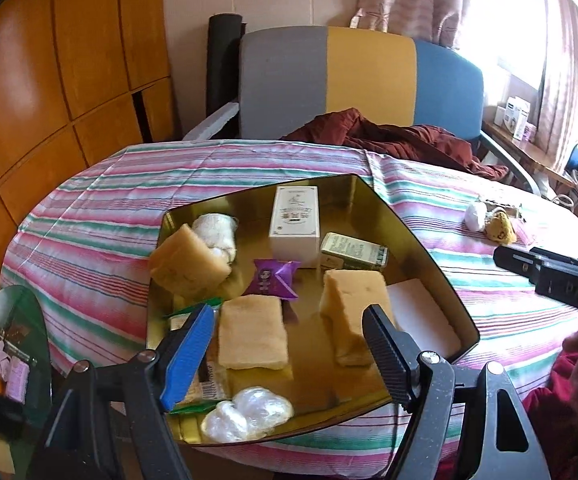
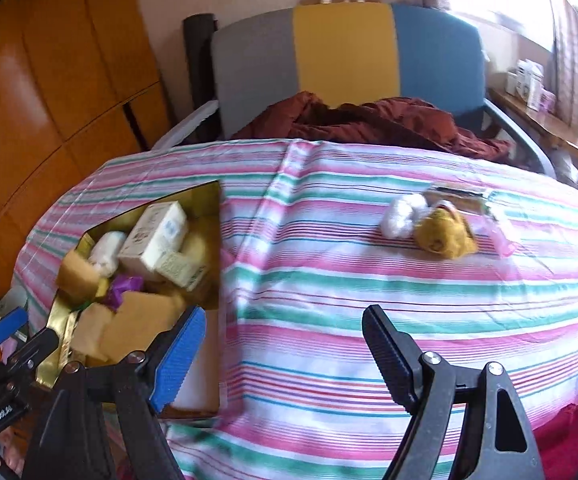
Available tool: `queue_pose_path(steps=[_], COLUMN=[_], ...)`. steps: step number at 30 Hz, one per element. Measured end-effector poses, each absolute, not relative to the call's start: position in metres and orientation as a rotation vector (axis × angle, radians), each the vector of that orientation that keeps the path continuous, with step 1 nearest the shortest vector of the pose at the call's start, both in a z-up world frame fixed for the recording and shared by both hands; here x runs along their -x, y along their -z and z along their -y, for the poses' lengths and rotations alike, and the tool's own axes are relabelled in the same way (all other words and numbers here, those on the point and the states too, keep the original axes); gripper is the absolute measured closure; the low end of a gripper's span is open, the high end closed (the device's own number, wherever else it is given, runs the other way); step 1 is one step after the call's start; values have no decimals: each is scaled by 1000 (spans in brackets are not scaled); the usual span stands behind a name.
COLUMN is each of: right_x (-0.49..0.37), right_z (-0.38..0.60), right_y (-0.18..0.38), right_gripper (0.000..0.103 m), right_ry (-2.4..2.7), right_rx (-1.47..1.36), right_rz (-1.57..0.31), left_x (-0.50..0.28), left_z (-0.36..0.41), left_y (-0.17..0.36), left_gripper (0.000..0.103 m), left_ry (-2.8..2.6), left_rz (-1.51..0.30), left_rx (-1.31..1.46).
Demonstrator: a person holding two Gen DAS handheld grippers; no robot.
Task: Organize objects
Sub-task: 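Move both open tools back toward the remaining items on the cloth, then reach the right tool toward the pink hair roller while the left tool approaches the yellow plush toy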
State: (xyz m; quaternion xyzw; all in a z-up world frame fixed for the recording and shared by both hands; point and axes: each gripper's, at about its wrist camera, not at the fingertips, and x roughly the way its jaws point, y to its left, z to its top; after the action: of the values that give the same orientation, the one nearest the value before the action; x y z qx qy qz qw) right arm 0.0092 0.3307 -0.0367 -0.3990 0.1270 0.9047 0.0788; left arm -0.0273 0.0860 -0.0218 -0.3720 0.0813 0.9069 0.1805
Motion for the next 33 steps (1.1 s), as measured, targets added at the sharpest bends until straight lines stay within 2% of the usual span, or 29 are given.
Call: queue_pose_path(steps=[5,11,17,24,33], right_x=[-13,-29,-42,-32,13], right_z=[-365,-427,-491,-540,-597], right_y=[46,60,51,46,76], right_gripper=[21,21,21,21,21], right_ry=[-2617,-2447,-2323,-2259,-2228], right_rx=[1215,1226,1152,1123,1235], right_rz=[-424,-570,-686,-673,-651], left_x=[25,25,27,30,36], left_z=[-99,-113,-128,-152,-186], left_y=[23,25,24,23,21], left_gripper=[26,26,26,26,26], left_ry=[-2525,-2482,-2454,-2412,-2355], left_rz=[-252,-272,-293,-332,-369], left_rx=[1046,1042,1033,1022,1013])
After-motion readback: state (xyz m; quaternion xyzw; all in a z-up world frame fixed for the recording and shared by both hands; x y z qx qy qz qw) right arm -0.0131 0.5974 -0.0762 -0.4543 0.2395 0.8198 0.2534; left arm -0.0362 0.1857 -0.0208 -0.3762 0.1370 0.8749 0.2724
